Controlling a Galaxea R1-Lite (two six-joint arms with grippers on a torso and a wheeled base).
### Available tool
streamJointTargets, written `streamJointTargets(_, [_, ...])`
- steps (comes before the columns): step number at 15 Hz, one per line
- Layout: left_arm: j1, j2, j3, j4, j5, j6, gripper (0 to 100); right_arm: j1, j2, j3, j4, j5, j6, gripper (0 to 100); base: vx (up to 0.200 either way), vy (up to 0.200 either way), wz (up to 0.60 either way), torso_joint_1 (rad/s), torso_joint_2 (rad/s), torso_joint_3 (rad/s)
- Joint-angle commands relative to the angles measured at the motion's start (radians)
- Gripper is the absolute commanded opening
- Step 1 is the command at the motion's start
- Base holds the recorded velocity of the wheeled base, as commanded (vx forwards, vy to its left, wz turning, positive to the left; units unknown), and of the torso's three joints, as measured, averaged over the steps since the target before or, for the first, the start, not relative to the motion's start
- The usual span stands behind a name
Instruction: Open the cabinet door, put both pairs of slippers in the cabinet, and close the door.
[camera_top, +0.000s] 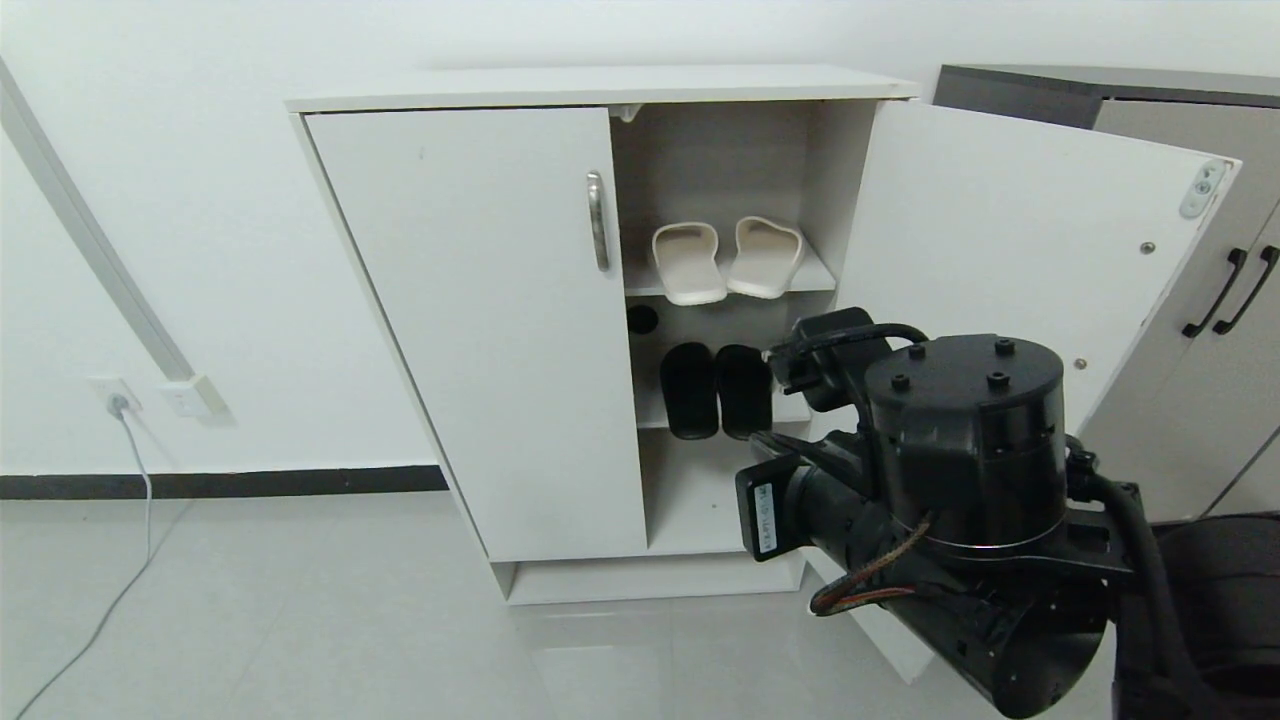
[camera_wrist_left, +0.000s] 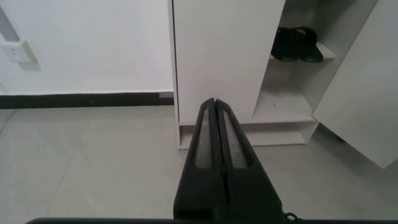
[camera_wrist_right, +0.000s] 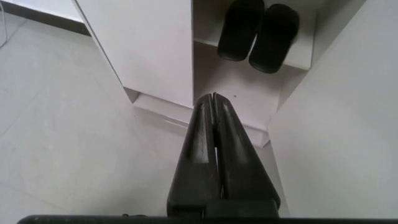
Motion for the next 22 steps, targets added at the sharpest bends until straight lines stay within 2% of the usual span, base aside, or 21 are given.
streamJointTargets(1, [0.0, 0.001, 0.0, 0.0, 0.0, -0.001, 0, 0.0, 0.008, 0.0, 0.0, 0.0, 0.0, 0, 0.0, 0.0, 0.0, 0.0, 0.0, 0.0])
streamJointTargets(5, [0.0, 0.001, 0.0, 0.0, 0.0, -0.001, 0, 0.0, 0.015, 0.0, 0.0, -0.002, 0.0, 0, 0.0, 0.0, 0.0, 0.003, -0.13, -0.225])
streamJointTargets(9, [0.0, 0.001, 0.0, 0.0, 0.002, -0.001, 0, -0.002, 0.015, 0.0, 0.0, -0.002, 0.0, 0, 0.0, 0.0, 0.0, 0.046, -0.51, -0.366])
streamJointTargets(22, [0.0, 0.001, 0.0, 0.0, 0.002, -0.001, 0, -0.003, 0.015, 0.002, 0.0, -0.002, 0.0, 0, 0.0, 0.0, 0.0, 0.148, -0.47, -0.328])
